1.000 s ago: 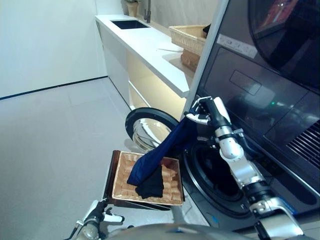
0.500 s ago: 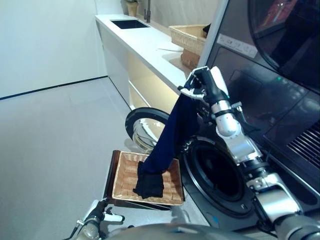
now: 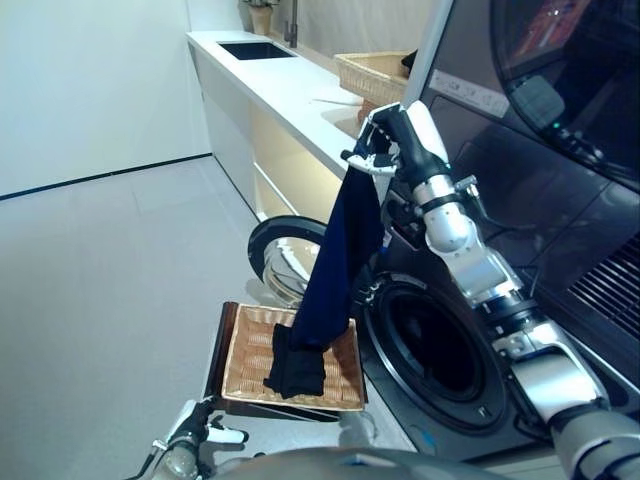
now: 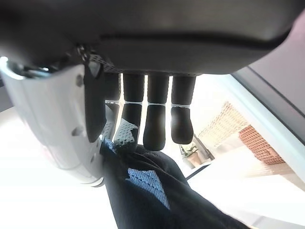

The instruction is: Pick up the clothes and place them into the washing machine

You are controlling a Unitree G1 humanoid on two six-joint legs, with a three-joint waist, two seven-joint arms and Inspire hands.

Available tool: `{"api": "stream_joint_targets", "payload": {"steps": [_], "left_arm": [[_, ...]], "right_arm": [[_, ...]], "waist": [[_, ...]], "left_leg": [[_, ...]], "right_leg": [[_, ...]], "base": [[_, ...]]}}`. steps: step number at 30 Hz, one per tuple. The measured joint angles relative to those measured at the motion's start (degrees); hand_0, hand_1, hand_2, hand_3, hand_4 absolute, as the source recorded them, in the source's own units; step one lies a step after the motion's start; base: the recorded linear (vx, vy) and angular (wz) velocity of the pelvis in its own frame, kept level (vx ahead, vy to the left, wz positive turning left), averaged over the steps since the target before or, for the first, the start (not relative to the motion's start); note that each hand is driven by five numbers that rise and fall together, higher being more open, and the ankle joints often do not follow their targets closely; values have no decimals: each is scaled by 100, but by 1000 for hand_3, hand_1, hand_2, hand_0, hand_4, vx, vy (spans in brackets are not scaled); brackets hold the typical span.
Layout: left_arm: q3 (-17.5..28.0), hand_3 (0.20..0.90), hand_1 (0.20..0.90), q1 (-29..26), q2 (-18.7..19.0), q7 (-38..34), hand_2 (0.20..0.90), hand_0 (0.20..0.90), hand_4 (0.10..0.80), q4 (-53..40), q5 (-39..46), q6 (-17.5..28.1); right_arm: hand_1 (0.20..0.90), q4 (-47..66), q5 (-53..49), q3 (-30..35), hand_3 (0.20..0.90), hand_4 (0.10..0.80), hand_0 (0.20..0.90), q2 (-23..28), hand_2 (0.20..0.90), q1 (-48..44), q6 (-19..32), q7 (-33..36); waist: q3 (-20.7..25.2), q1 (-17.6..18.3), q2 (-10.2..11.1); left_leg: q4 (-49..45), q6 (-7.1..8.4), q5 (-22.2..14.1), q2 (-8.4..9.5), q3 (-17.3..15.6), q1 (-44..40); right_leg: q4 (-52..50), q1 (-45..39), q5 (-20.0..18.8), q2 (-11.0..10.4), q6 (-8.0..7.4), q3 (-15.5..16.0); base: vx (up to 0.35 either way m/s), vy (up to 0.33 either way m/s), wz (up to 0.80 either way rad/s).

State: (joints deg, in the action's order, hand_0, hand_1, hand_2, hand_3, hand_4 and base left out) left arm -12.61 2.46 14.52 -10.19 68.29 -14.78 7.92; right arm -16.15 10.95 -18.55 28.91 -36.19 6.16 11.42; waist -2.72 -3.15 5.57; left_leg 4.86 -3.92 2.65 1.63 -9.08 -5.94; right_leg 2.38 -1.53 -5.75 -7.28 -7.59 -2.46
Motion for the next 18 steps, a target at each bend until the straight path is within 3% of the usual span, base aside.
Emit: {"api": "stream_joint_targets", "payload": {"steps": [13,18], "left_arm": [[-27,900,900,-35,40,-38,900,900,800,-40,12,-4],[-256,900,900,-85,92,-123,900,900,800,-573,58,6]], "right_arm": [[200,3,16,0,200,300,200,0,200,1,1,-39],[200,32,3,-6,200,300,200,10,200,0,1,-70]], "waist": [[-1,-45,66],[-7,-28,73]], "left_leg": [[1,2,-17,-2,-31,-53],[2,-1,-19,-3,-49,-56]], "right_leg": [[4,-14,10,0,-7,-21],[2,-19,14,-1,2,-28]], "base": [[5,1,-1],[-6,-1,-1]]}}
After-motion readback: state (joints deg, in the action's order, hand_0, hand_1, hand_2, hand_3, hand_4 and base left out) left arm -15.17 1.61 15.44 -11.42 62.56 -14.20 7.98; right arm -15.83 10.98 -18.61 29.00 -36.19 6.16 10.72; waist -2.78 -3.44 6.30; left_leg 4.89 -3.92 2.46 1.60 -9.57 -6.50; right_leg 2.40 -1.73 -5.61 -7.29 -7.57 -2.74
